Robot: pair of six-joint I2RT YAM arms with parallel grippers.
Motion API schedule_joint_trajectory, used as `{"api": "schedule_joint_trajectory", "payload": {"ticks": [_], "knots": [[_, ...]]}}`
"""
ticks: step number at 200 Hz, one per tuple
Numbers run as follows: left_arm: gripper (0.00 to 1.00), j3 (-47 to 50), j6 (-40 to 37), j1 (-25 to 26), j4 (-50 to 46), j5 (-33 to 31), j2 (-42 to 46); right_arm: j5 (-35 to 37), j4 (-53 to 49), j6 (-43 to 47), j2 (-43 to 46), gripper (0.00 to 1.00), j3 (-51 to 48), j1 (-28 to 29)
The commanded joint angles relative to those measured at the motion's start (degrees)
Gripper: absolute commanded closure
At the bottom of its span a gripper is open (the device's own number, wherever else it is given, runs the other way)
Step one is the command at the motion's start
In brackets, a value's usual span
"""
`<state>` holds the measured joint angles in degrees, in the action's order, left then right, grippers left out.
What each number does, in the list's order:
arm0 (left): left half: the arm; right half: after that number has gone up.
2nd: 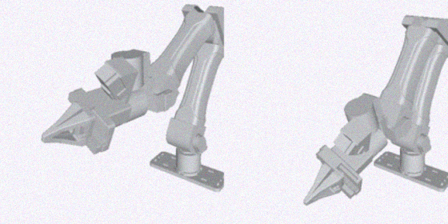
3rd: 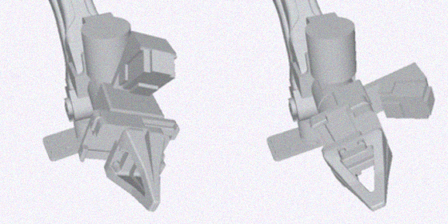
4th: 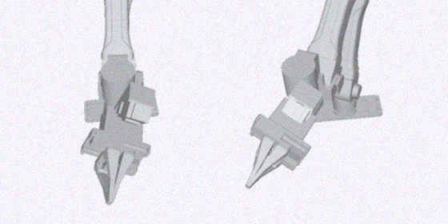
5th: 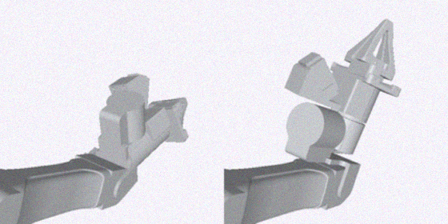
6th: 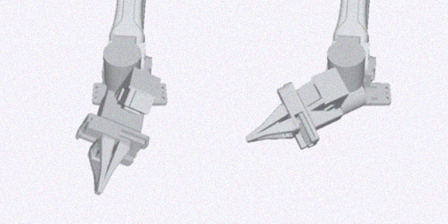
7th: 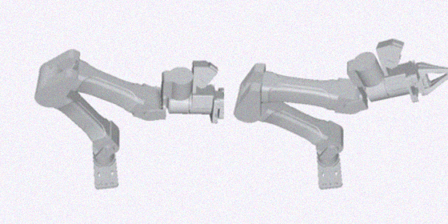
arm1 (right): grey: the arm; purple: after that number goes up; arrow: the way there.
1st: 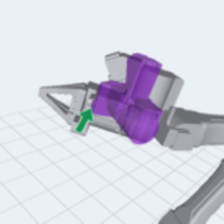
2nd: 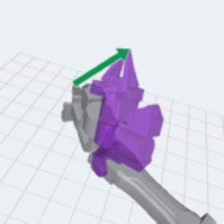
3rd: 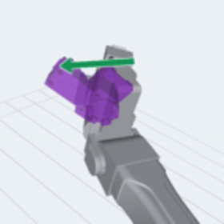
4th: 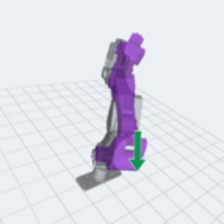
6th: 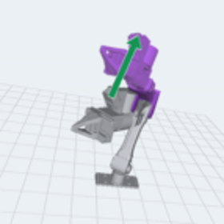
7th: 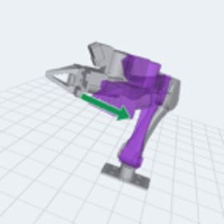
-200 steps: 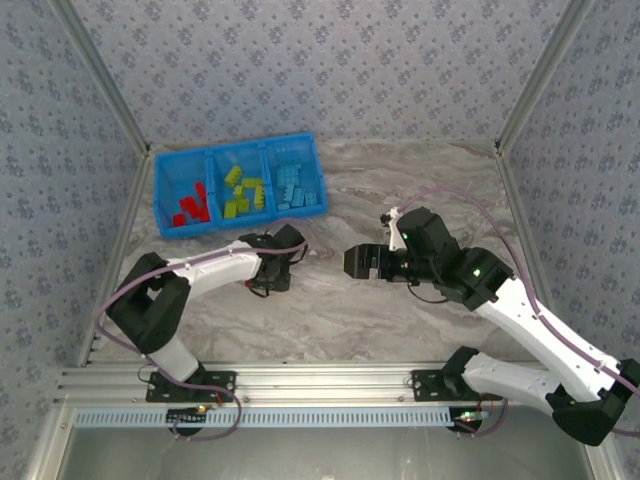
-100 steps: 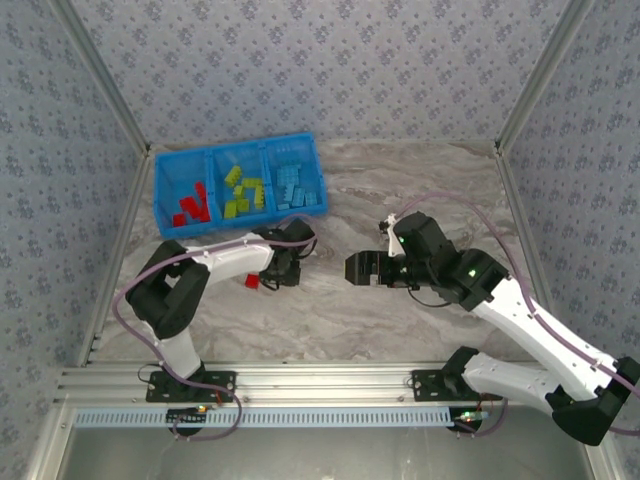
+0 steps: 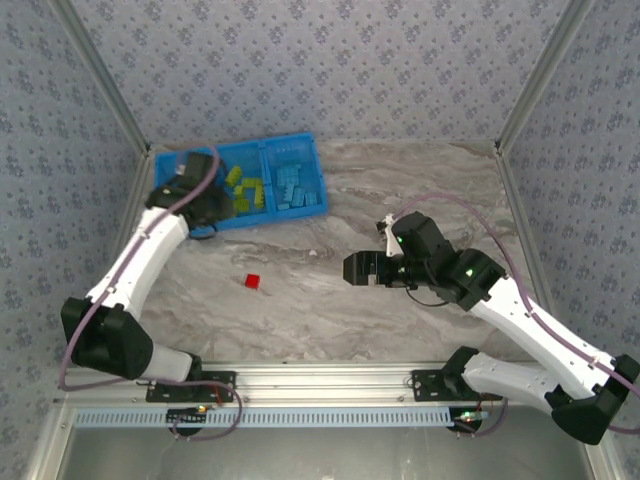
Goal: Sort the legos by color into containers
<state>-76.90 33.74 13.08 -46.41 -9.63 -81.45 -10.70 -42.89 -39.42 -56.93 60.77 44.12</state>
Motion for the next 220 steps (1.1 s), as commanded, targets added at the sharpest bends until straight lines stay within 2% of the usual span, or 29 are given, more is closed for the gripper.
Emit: {"api": "schedule_joint_trajectory", "payload": {"ticks": [1,28,51,70,95,113,127,144,160,195,220], "knots": [[0.82,-4.25,-2.22,-7.29,-6.26,2.49,-5.78,0.42,1.01,0.93,-0.69,0.09,0.39,-0.01],[0.81,-11.57,-2.28,-13.68,-6.24,5.83,-15.93,0.39,0.19,0.62,-0.57,0.09,0.84,0.00],[0.74,-23.06,-1.97,-16.47,-9.30,7.25,-25.61,1.17,-2.19,1.03,0.18,0.09,1.82,0.03],[0.66,-33.72,-1.74,-17.59,-11.76,8.04,-32.28,2.06,-4.00,1.18,0.98,0.09,2.65,-0.08],[0.46,-49.54,-1.59,-18.05,-17.08,7.60,-40.14,2.48,-5.69,1.27,1.75,0.09,3.51,-0.26],[0.44,-58.59,-1.61,-18.16,-20.79,8.23,-43.72,2.77,-6.60,1.37,1.57,0.09,3.93,-0.38],[0.44,-61.20,-1.66,-17.93,-21.93,9.52,-43.32,2.88,-6.18,1.36,1.24,0.09,3.98,-0.69],[0.44,-59.97,-1.57,-17.51,-23.11,11.54,-40.08,2.32,-4.76,1.32,0.15,0.09,4.11,-1.04],[0.44,-53.92,-2.57,-16.05,-22.91,12.53,-34.04,1.43,-3.84,1.69,-1.70,0.09,4.56,-1.28],[0.44,-23.87,-0.57,-11.43,-12.83,13.96,-11.02,-1.45,-1.43,2.72,-6.02,0.09,5.22,-1.71],[0.45,-5.87,-0.21,-5.68,-9.62,14.10,3.46,-3.29,-0.45,2.89,-8.85,0.09,6.14,-1.92]]}}
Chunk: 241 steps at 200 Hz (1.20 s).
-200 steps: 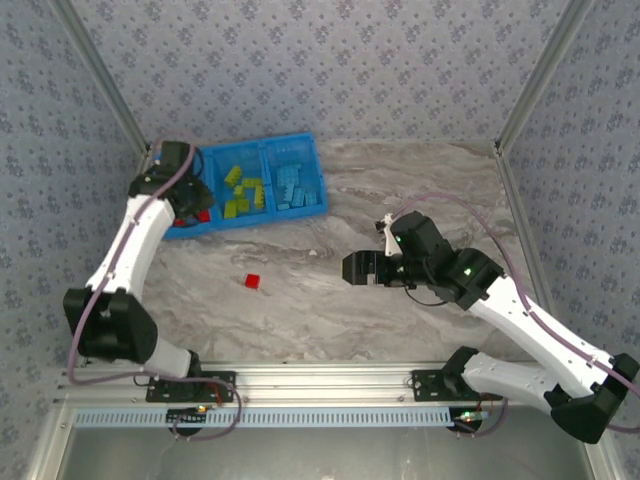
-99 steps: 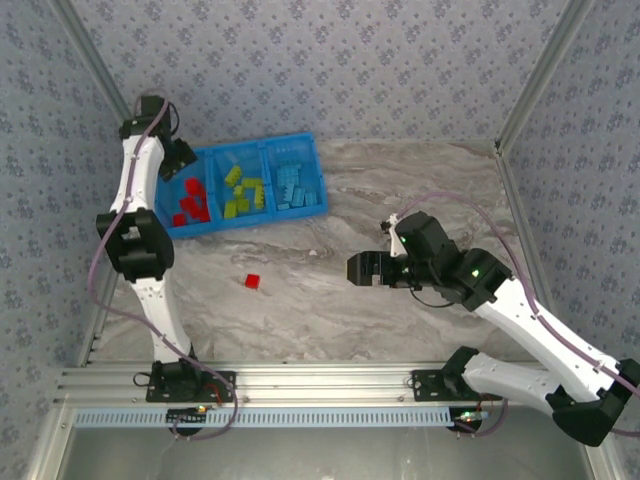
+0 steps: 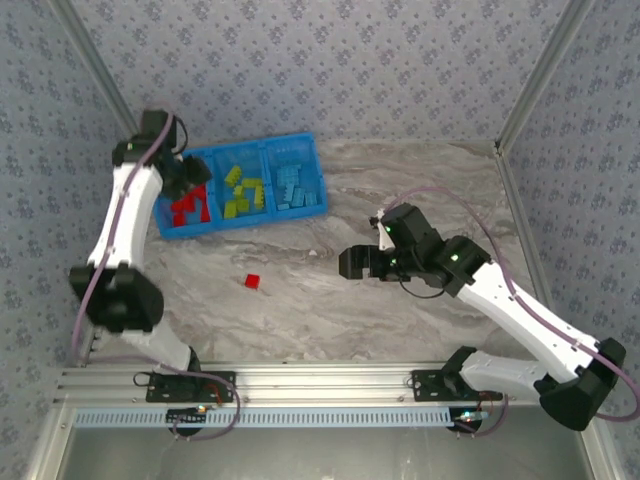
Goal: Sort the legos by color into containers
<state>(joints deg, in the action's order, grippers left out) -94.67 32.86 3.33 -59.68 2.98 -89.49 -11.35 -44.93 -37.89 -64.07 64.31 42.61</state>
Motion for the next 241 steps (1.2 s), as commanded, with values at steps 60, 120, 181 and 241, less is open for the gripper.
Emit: {"api": "schedule_joint_trajectory", "payload": {"ticks": [60,120,181,241], "knots": [[0.42,38.19,3.33,25.25,5.85,-4.36,24.50,-4.19,1.97,5.08,-5.10,0.06,3.52,-0.71],[0.25,42.36,-3.84,26.68,13.06,-7.87,12.74,1.63,-0.61,3.01,0.22,0.00,1.98,0.44],[0.32,42.09,-7.60,26.72,20.46,-8.19,1.01,3.56,-1.61,-1.02,5.27,0.00,-1.11,0.19],[0.55,40.84,-6.58,26.68,23.24,-10.08,-5.00,0.85,-1.35,-0.12,4.68,0.00,-0.77,0.11]]}}
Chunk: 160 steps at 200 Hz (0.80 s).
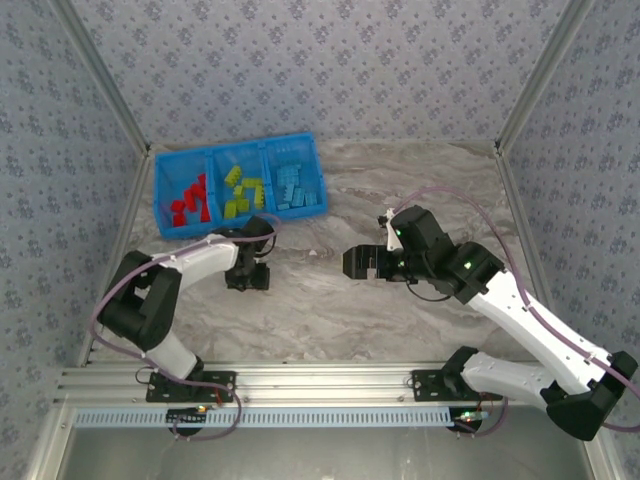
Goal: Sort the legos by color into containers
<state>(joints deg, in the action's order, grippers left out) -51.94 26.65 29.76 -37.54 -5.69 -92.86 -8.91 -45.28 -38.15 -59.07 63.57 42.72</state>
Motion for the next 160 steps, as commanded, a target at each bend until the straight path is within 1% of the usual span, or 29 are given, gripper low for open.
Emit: {"api": "schedule_joint_trajectory", "payload": {"ticks": [1,20,38,67,88,103,114,126,143,160], "knots": [[0.55,-1.91,-0.37,0.28,1.08,-1.37,-1.76,-1.80,-0.93,0.21,-0.38,0.00,-0.03,0.00],[0.65,-2.11,-0.33,0.29,1.19,-0.67,-2.28,-6.00,-0.25,1.41,-1.93,0.00,-0.07,-0.23],[0.71,-2.11,0.37,0.30,1.15,0.28,-1.11,-7.94,-0.47,1.65,-3.77,0.00,0.49,-0.07],[0.73,-3.44,2.40,0.07,-0.96,-0.66,5.33,-7.46,0.85,1.62,-4.69,0.00,1.03,0.18],[0.73,-7.18,2.79,-2.24,-7.54,-3.88,12.03,-6.69,1.80,1.59,-5.08,0.00,1.03,0.20],[0.73,-10.04,2.57,-7.08,-10.18,-3.86,16.62,-6.73,2.44,1.60,-5.63,0.00,0.76,0.12],[0.73,-12.04,2.07,-12.41,-10.95,-1.97,19.04,-7.13,2.93,1.67,-6.12,0.00,0.68,0.08],[0.73,-14.44,0.89,-18.21,-11.05,0.71,19.82,-7.45,3.07,1.61,-6.78,0.00,0.71,0.11],[0.73,-19.37,-1.86,-25.41,-12.47,3.09,17.07,-7.46,2.67,1.59,-7.45,0.00,1.03,0.10],[0.73,-25.42,-3.73,-30.38,-14.64,4.66,10.96,-6.96,2.28,1.60,-7.55,0.00,1.07,0.10]]}}
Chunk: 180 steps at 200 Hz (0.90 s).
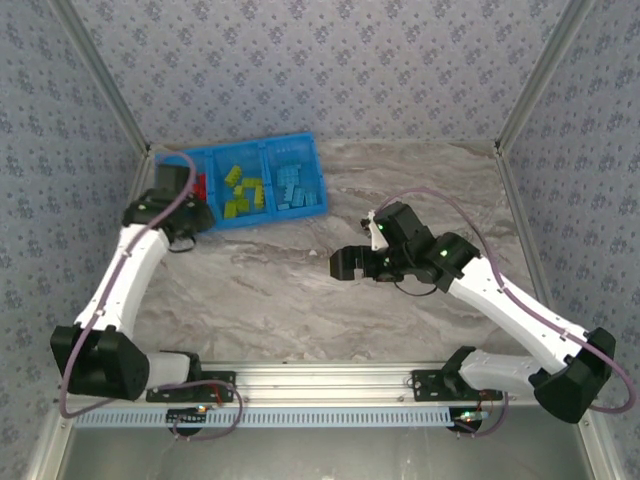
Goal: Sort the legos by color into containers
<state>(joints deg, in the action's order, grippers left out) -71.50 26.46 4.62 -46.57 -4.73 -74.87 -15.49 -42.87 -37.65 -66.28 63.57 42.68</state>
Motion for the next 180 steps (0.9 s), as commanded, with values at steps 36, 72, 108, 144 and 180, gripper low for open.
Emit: {"api": "schedule_joint_trajectory", "payload": {"ticks": [36,72,108,144,180], "knots": [[0.73,-18.37,-4.27,-9.74,-7.49,3.95,-22.57,0.79,-1.83,1.09,0.14,0.00,2.18,0.13],[0.70,-30.99,-3.14,-12.03,-10.48,2.19,-35.59,3.76,-5.57,1.09,2.79,0.00,2.91,0.12],[0.61,-44.05,-5.84,-12.52,-12.10,1.43,-43.92,4.42,-6.43,-0.14,4.97,0.00,1.83,-1.08],[0.41,-50.62,-3.98,-14.22,-13.23,2.80,-46.63,3.27,-8.38,1.07,1.27,0.00,7.22,-2.14],[0.40,-47.15,-4.03,-13.14,-12.56,3.07,-37.96,4.55,-9.20,3.41,-0.69,0.00,9.21,-2.63]]}}
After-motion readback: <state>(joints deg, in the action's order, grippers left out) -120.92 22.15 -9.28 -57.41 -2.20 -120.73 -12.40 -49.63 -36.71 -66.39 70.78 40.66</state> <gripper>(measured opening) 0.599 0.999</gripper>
